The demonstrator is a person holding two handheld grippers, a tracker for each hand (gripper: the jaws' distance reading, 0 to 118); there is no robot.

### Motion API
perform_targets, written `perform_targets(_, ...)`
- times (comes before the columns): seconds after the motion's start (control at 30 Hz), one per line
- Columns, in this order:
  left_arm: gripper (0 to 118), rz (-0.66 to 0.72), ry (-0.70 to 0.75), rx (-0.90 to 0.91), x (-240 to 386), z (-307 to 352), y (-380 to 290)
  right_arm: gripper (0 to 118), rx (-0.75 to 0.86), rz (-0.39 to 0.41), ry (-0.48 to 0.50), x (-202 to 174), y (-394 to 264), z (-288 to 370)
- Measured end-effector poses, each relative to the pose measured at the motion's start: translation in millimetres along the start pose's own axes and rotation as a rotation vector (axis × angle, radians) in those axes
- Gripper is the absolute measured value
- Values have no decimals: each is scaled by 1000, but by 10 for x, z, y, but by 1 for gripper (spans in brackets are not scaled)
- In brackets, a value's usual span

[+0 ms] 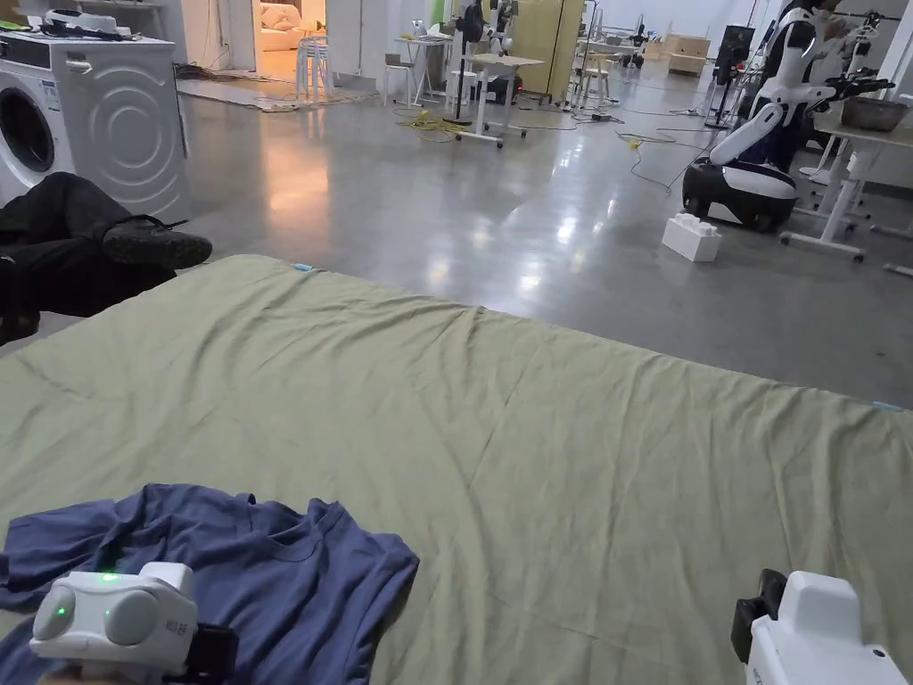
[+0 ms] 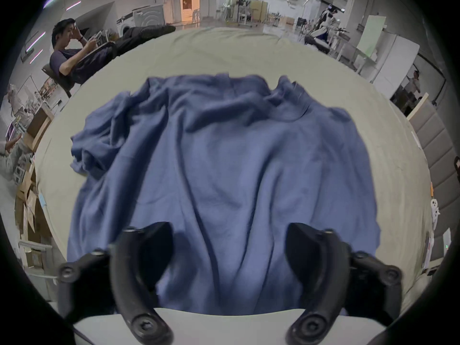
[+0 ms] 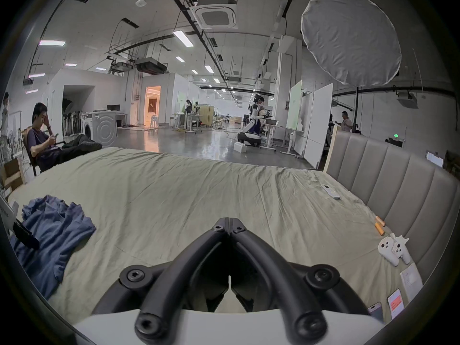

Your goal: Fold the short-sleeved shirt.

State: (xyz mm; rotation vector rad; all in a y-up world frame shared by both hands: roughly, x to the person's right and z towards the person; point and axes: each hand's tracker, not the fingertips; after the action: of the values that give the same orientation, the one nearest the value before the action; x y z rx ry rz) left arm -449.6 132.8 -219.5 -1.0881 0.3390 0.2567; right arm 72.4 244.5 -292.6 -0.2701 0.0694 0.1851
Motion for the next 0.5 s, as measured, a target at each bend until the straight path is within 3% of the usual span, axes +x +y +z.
perform_targets(0.07,76,-35,37,-1,46,-68,-58,1,7,46,-9,-19,-6,10)
perform_targets(0.17,70,-80,52,39,131,-17,-82,1,6,52,-4,-19,-19,15)
perform_targets(0.23,49,-151,41,64,172,7,-109,1,4,56,-6,-20,-33,3)
perform_targets(0.3,10,-162,37,87,180,5,-119,1,-8,47,-5,-28,-55,-6)
perform_targets(0.5,6,-128,27,107,103,-2,-146,1,-22,50,0,-53,-116,2)
